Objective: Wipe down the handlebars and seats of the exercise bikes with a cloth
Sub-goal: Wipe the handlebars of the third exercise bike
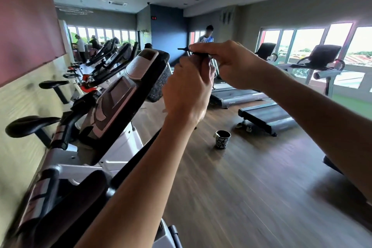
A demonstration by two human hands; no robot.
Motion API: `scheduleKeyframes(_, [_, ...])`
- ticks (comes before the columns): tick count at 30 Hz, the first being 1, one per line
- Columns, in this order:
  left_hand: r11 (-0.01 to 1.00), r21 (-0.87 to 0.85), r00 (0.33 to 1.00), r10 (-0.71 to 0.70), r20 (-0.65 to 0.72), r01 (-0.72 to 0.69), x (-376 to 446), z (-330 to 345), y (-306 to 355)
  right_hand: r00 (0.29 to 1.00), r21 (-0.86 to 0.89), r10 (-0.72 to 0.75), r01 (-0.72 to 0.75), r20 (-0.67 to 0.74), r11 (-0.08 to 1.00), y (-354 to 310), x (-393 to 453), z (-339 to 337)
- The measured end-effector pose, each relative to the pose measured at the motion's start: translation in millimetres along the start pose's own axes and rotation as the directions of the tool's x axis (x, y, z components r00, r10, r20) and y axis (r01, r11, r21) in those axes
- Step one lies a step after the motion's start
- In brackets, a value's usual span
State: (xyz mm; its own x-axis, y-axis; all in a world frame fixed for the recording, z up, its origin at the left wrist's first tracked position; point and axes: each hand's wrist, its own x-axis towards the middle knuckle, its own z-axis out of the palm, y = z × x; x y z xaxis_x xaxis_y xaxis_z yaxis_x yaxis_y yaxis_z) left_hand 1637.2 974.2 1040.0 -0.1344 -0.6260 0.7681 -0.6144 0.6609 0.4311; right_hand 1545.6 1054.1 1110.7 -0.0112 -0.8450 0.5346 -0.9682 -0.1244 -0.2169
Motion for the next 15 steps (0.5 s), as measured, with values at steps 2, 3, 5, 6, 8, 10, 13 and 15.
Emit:
scheduleKeyframes(2, [0.999,-0.023,1.0,0.025,-0.001,-0.025,3,-1,0,1.0,-0.006,-0.019,0.019,-0.022,1.0,0,-1,3])
scheduleKeyframes(3, [0.998,-0.017,0.999,0.054,-0.002,-0.054,0,-1,-4,0.998,-0.03,-0.044,0.043,-0.035,0.999,1,0,6])
scheduleKeyframes(5, [0.996,0.003,0.996,0.086,0.008,-0.086,-18,2,-18,0.992,-0.132,-0.127,0.123,-0.019,0.984,5,2,12])
scheduleKeyframes(6, [0.997,0.026,0.997,0.077,0.01,-0.077,-29,3,-24,0.986,-0.185,-0.168,0.165,0.002,0.969,9,3,14])
scheduleKeyframes(8, [0.992,0.117,0.999,0.04,0.009,-0.04,-43,5,-28,0.975,-0.255,-0.218,0.221,0.043,0.941,16,6,15])
scheduleKeyframes(10, [0.985,0.172,0.999,0.01,0.042,-0.017,-41,3,-23,0.968,-0.284,-0.245,0.25,0.054,0.926,18,7,14])
scheduleKeyframes(13, [0.995,0.094,0.998,0.014,0.06,-0.02,-28,-2,-14,0.962,-0.289,-0.269,0.273,0.056,0.918,21,8,11])
scheduleKeyframes(15, [0.997,0.071,0.999,0.021,0.029,-0.023,-15,-1,-9,0.957,-0.275,-0.289,0.286,0.032,0.918,23,9,11])
